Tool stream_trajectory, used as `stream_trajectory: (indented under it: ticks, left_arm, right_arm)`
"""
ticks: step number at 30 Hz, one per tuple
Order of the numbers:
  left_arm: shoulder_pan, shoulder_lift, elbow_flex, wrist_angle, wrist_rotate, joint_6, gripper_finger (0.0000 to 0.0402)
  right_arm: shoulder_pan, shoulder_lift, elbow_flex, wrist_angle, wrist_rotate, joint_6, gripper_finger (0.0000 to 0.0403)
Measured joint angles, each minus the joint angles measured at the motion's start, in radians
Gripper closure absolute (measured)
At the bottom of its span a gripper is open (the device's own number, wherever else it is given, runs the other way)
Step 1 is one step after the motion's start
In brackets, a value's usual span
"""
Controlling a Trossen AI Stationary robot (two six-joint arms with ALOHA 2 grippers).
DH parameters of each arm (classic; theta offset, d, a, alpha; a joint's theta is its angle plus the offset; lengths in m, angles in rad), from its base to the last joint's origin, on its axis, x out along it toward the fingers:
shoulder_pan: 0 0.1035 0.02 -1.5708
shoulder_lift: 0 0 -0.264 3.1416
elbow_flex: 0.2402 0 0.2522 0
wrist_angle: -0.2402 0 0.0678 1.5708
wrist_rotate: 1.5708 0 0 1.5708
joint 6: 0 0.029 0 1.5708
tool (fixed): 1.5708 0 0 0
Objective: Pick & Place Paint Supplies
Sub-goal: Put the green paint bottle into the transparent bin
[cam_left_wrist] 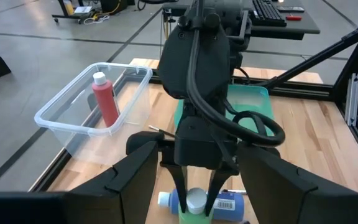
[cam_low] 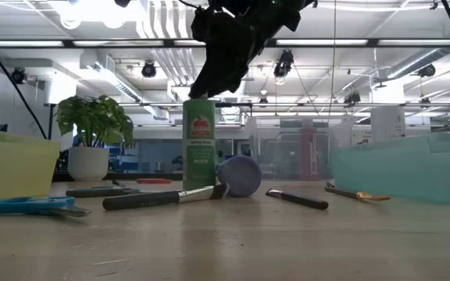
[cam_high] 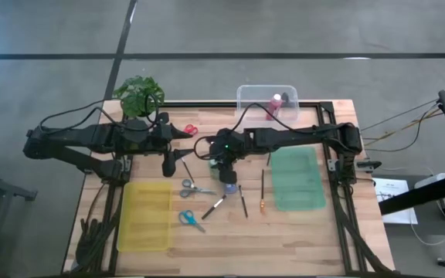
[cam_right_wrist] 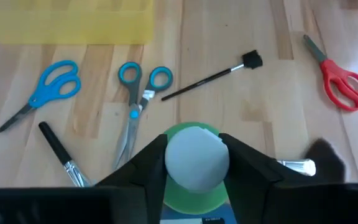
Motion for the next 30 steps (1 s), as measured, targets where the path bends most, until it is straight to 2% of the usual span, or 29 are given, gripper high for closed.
stream_trajectory:
  ticks: [8,12,19,24,30]
  left_arm:
    - [0.0,0.0,0.0,0.0,0.0,-0.004,0.0167]
    - [0.0,0.0,0.0,-0.002,0.001,-0.004,0.0167]
    - [0.0,0.0,0.0,-0.007,0.001,-0.004,0.0167]
    - [0.0,0.0,0.0,-0.006,0.001,-0.004,0.0167]
    - [0.0,0.0,0.0,-0.003,0.0,-0.004,0.0167]
  right_arm:
    - [0.004,-0.039,-0.006,-0.028,0.033,0.006,0.0288]
    - [0.004,-0.117,0.019,-0.123,0.086,0.02,0.0288]
    - [-0.017,-0.32,0.083,-0.292,0.249,0.063,0.0288]
    - [-0.111,-0.458,0.099,-0.355,0.342,0.13,0.0288]
    - [-0.28,-0.504,0.092,-0.362,0.347,0.205,0.0288]
